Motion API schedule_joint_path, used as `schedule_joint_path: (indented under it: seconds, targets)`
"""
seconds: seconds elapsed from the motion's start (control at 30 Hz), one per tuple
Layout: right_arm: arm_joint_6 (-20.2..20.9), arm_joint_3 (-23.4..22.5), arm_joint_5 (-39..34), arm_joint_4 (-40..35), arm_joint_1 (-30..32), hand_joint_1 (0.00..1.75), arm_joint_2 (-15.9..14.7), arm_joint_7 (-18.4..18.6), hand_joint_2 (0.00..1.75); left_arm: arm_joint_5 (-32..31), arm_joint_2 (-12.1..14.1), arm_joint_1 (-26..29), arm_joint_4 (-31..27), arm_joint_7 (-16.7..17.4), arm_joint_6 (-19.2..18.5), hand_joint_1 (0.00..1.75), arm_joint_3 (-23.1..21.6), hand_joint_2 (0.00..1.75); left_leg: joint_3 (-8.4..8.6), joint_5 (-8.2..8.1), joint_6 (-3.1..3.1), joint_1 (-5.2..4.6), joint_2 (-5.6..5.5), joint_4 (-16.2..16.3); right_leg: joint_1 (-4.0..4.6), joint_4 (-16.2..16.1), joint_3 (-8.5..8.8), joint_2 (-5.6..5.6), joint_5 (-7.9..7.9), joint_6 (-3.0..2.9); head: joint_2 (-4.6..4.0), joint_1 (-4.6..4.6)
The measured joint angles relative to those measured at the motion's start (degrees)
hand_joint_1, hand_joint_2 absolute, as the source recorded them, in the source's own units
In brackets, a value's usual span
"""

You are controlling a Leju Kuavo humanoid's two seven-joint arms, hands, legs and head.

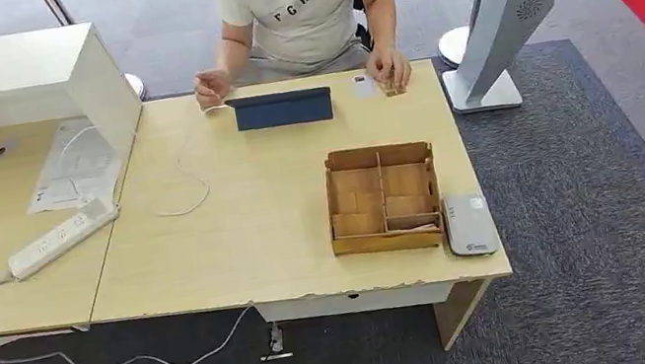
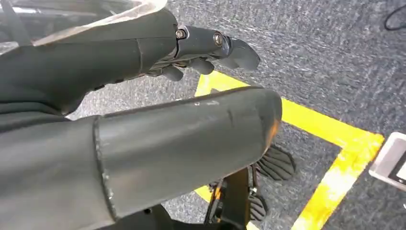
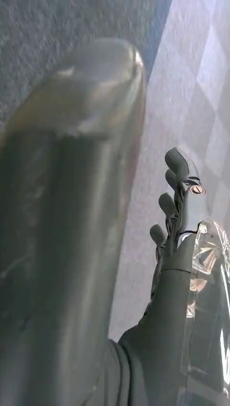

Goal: Pass the card to the sensor for recognition and then transmit it.

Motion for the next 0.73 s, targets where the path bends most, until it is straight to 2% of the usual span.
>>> schedule_joint_path:
  seconds: [0.1, 0.17, 0.2, 0.27, 0.33, 0.4, 0.5, 0.73]
  targets:
    - [0.4, -2.6, 0.1, 0.3, 0.8, 0.00, -0.7, 1.0, 0.00, 0.1, -0.2, -0.2, 0.0, -0.1, 0.1, 0.00, 0.6, 0.00, 0.09, 0.03, -0.04, 0.01, 0.02, 0.0, 0.00, 0.0, 0.01, 0.00, 0.00, -0.01, -0.02, -0.02]
    - [2.2, -4.8, -2.3, 0.7, 2.7, 0.00, -0.7, 4.8, 0.00, 0.7, -0.5, -0.4, 0.0, -0.2, 1.1, 0.00, 1.0, 0.00, 0.26, 0.03, -0.04, 0.04, -0.05, 0.0, 0.03, -0.1, 0.10, -0.06, -0.07, -0.03, 0.00, 0.00]
    - [1.9, -6.3, -3.5, 1.0, 5.4, 0.00, -0.4, 4.8, 0.00, 1.0, -0.6, -0.5, 0.0, -0.2, 1.6, 0.00, 1.1, 0.00, 0.31, 0.01, -0.04, 0.11, -0.32, 0.0, 0.11, -0.1, 0.37, -0.26, -0.24, 0.09, 0.00, -0.02]
    - [0.9, -9.5, -6.0, 1.7, 10.6, 0.00, 1.4, 5.9, 0.00, 1.4, -0.9, -0.3, 0.0, -0.1, 2.6, 0.00, 1.7, 0.00, 0.42, -0.12, -0.14, 0.25, -0.79, 0.0, 0.24, -0.1, 0.78, -0.57, -0.41, 0.02, 0.00, 0.02]
    - [0.3, -12.2, -8.3, 2.7, 14.7, 0.00, 4.3, 10.2, 0.00, 1.7, -1.2, -0.2, 0.0, 0.0, 3.7, 0.00, 2.2, 0.00, 0.39, -0.17, -0.15, 0.19, -0.79, 0.0, 0.12, 0.0, 0.68, -0.57, -0.45, -0.03, 0.00, -0.04]
    - [-0.8, -15.3, -10.5, 3.3, 16.7, 0.00, 7.1, 12.8, 0.00, 2.0, -1.4, -0.3, 0.0, -0.1, 4.8, 0.00, 2.6, 0.00, 0.47, -0.26, -0.22, 0.11, -0.45, -0.1, 0.11, 0.0, 0.58, -0.30, -0.45, -0.06, 0.00, -0.02]
    - [-1.0, -20.0, -12.4, 4.1, 18.0, 0.00, 10.0, 12.0, 0.00, 2.6, -1.9, -0.8, 0.0, -0.2, 5.8, 0.00, 3.3, 0.00, 0.61, -0.31, -0.26, 0.13, -0.16, -0.1, 0.12, 0.1, 0.59, -0.09, -0.48, -0.11, 0.00, 0.00]
    - [-0.2, -25.4, -12.7, 4.8, 18.3, 0.00, 12.5, 8.1, 0.00, 5.6, -2.9, -1.1, 0.0, -2.3, 9.0, 0.00, 5.2, 0.00, 0.71, -0.29, -0.27, 0.11, -0.04, -0.1, 0.11, 0.1, 0.63, -0.08, -0.46, -0.13, 0.00, -0.02]
